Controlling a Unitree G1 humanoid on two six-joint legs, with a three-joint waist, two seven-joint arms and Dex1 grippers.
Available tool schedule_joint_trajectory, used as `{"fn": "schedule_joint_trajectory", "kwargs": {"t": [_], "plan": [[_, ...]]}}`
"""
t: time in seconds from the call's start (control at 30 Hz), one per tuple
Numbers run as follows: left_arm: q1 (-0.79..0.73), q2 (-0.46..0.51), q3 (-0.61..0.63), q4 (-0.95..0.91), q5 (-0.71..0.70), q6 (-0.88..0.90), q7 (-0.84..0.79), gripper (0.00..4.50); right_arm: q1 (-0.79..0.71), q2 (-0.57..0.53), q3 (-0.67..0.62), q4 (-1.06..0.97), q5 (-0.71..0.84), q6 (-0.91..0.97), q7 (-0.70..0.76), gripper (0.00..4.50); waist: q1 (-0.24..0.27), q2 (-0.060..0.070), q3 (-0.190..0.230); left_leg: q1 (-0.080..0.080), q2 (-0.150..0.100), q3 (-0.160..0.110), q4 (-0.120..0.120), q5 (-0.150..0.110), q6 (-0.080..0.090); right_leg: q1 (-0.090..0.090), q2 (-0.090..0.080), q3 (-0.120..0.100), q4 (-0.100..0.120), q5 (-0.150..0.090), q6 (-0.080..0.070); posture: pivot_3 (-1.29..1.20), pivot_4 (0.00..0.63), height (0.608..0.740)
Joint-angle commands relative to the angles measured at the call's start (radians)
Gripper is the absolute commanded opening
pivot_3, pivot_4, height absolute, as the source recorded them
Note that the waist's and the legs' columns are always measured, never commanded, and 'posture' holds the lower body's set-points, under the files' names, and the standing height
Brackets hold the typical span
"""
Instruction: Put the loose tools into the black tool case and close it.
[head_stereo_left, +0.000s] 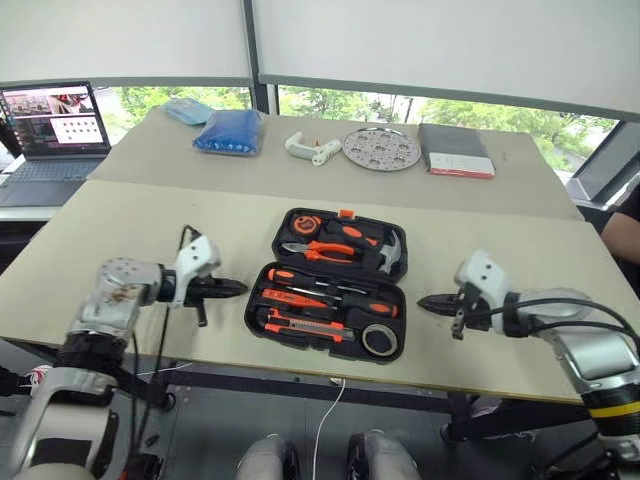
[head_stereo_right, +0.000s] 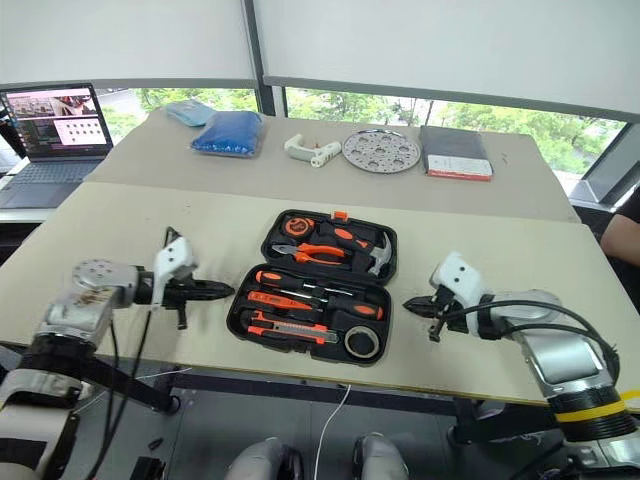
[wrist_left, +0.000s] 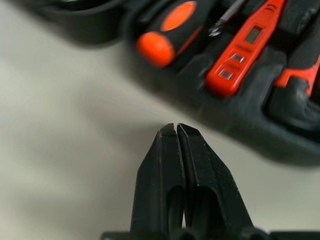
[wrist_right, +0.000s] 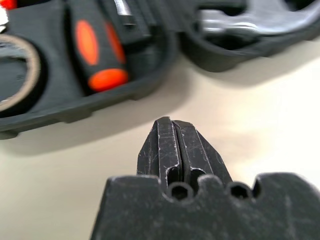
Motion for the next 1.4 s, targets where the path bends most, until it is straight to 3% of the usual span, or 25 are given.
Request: {"fn": "schedule_joint_trajectory", "kwargs": {"t": [0.03,0.23,0.37,0.73,0.83,0.9,1.1,1.17,1.2,1.4], "plan": [[-0.01,-0.013,0.004,-0.066,-0.004,-0.022,-0.001,0.05,-0.011,0.018,0.006,-0.014,-0.031,-0.052,-0.004,0.0,-0.003,0.0,0.0,0.0,0.0,0.0,0.0,0.0,0.0,0.0,0.0,0.0,0.0,0.0,0.0,0.0,0.15,0.718],[0.075,0.001,-0.006,-0.277,-0.102,0.092,-0.116,0.05,0.058,0.022,-0.02,-0.151,0.046,-0.061,0.074,0.0,-0.002,0.0,0.0,-0.001,0.0,0.0,0.0,0.0,0.0,0.0,-0.001,0.0,0.0,0.0,0.0,0.0,0.15,0.718],[0.133,0.02,-0.016,-0.376,-0.105,0.127,-0.131,0.05,0.118,0.0,-0.038,-0.187,0.018,-0.064,0.066,0.0,-0.003,0.0,0.0,0.0,0.0,0.0,-0.001,0.0,0.0,0.0,-0.001,0.0,0.0,-0.001,0.0,0.0,0.15,0.718],[0.189,0.13,0.036,-0.203,-0.013,0.041,-0.082,0.05,0.238,-0.072,-0.138,-0.139,-0.05,-0.061,0.016,0.0,0.004,0.0,0.0,0.001,0.0,-0.001,-0.001,0.0,0.0,0.0,-0.002,0.001,0.0,-0.001,0.0,0.0,0.15,0.718],[0.149,0.159,0.078,-0.106,-0.04,0.122,-0.058,0.74,0.195,-0.089,-0.183,-0.139,0.014,0.046,0.016,0.81,0.0,0.001,0.0,0.003,0.002,-0.001,-0.002,0.0,0.0,0.0,-0.004,0.001,0.0,-0.001,0.0,0.0,0.15,0.718],[0.09,0.148,0.107,-0.063,-0.081,0.244,-0.038,1.5,0.132,-0.077,-0.201,-0.137,0.055,0.132,0.0,1.5,-0.003,0.0,0.0,0.004,0.003,-0.001,-0.002,0.0,-0.001,0.001,-0.004,0.001,0.001,-0.001,0.0,0.0,0.15,0.718],[-0.231,0.021,0.163,0.111,-0.187,0.768,0.104,3.56,-0.242,0.071,-0.181,0.031,0.166,0.532,-0.141,3.53,-0.005,-0.001,0.0,0.002,0.004,-0.003,-0.001,0.006,-0.004,0.0,0.0,0.0,0.002,0.004,-0.001,0.0,0.15,0.718],[-0.313,-0.034,0.179,0.183,-0.188,0.866,0.179,4.29,-0.325,0.116,-0.162,0.104,0.162,0.6,-0.178,4.25,-0.001,-0.001,0.0,0.0,0.003,-0.003,-0.001,0.007,-0.003,0.0,0.001,-0.001,0.002,0.005,-0.002,0.0,0.15,0.718],[-0.345,-0.064,0.186,0.208,-0.187,0.88,0.213,4.48,-0.362,0.138,-0.146,0.146,0.15,0.618,-0.195,4.48,-0.001,-0.001,0.0,0.0,0.002,-0.003,-0.002,0.007,-0.002,0.0,0.001,0.0,0.002,0.005,-0.002,0.0,0.15,0.718],[-0.421,-0.166,0.185,0.298,-0.168,0.879,0.319,4.48,-0.508,0.243,-0.136,0.369,0.121,0.671,-0.287,4.48,-0.018,-0.001,0.0,-0.004,-0.003,-0.002,-0.005,0.007,-0.001,-0.002,0.003,-0.001,0.002,0.008,-0.007,0.0,0.15,0.718]]}}
